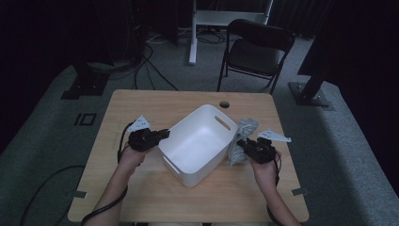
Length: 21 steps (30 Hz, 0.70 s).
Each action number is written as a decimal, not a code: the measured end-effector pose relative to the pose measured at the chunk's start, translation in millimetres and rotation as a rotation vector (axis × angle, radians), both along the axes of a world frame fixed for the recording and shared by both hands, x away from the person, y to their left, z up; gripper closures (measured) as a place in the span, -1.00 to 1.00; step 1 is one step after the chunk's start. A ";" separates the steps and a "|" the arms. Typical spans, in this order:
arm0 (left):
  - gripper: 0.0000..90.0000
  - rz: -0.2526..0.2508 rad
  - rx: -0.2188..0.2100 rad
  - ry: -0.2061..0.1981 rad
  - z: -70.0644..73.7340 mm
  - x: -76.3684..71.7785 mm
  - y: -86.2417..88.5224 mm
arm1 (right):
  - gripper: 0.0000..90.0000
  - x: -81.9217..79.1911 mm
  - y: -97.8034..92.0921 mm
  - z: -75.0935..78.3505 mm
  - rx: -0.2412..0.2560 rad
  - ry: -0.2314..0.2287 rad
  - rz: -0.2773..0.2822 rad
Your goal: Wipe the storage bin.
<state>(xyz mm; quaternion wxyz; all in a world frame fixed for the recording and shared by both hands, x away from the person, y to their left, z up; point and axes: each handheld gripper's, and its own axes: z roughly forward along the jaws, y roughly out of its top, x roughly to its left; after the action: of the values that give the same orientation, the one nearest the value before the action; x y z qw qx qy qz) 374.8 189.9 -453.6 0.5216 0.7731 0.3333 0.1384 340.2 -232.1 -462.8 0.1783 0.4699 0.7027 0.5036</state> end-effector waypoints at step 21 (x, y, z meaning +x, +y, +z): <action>0.89 0.010 0.053 -0.031 -1.4 0.5 -11.3 | 0.66 10.4 3.5 -29.0 -0.023 0.103 -0.031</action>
<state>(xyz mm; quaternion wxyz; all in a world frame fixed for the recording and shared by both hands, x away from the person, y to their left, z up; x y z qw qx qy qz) 375.4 178.6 -455.0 0.5052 0.7827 0.3255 0.1618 350.6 -228.7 -491.8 0.1551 0.5040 0.7093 0.4678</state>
